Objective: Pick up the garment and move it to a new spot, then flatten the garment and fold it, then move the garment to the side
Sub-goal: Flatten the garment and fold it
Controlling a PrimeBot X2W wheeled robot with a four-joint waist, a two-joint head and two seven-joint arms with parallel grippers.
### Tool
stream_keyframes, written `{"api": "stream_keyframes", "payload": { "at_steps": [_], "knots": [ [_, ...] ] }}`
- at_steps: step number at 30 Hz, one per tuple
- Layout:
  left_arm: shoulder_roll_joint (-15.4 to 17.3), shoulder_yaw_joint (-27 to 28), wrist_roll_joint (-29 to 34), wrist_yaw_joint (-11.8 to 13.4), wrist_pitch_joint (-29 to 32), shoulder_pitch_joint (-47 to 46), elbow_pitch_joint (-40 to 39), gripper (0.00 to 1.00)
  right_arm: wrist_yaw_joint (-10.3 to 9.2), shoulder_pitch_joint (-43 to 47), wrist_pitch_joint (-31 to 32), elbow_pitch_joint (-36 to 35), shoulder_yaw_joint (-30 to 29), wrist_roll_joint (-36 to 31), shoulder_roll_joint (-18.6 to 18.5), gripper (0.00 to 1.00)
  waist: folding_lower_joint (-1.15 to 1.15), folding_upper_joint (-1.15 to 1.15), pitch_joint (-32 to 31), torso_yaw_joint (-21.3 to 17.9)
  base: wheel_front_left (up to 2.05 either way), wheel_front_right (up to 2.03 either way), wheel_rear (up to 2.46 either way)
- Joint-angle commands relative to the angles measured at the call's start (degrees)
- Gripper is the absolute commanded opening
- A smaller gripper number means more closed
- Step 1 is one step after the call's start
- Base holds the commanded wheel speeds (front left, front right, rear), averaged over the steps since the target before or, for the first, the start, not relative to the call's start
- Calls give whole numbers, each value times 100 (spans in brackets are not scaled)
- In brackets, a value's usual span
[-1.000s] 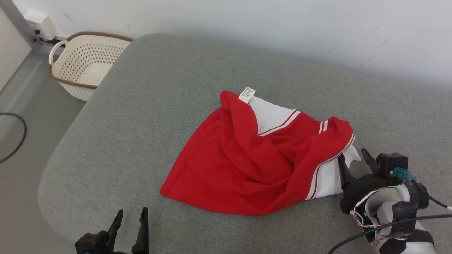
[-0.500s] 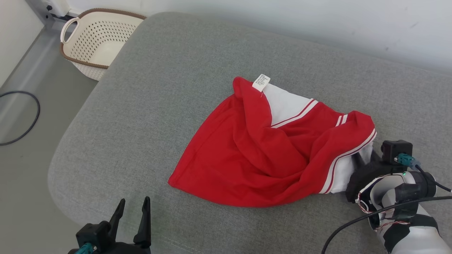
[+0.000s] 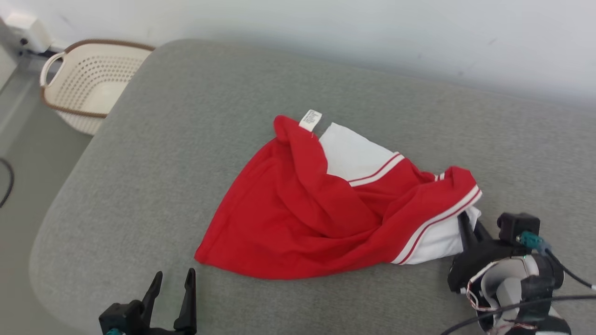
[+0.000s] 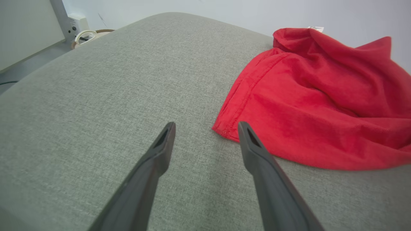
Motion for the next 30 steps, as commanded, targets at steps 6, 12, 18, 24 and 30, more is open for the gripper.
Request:
{"api": "stream_keyframes", "payload": {
  "at_steps": [6, 12, 18, 24, 30],
  "knots": [
    [3, 37, 50, -31, -6, 229, 75, 100, -5, 581, -3, -294, 61, 187, -5, 0, 0, 0, -605, -908, 0, 0, 0],
    [4, 14, -22, -24, -6, 326, 92, 100, -5, 1013, -3, -557, 274, 426, -71, 0, 0, 0, -841, -1405, 0, 0, 0],
    [3, 3, -41, -2, -6, 372, 129, 100, -5, 1305, -1, -578, 754, 836, -123, 9, 0, 0, -963, -1739, 0, 0, 0],
    [3, -35, -49, -10, -6, 404, 171, 100, -4, 1306, 9, -408, 1068, 1212, -284, 100, 0, 0, -1038, -1835, 0, 0, 0],
    [3, -72, -69, -12, -6, 409, 162, 100, -4, 1351, -9, -410, 953, 1394, -516, 100, 0, 0, -1073, -1779, 0, 0, 0]
  ]
}}
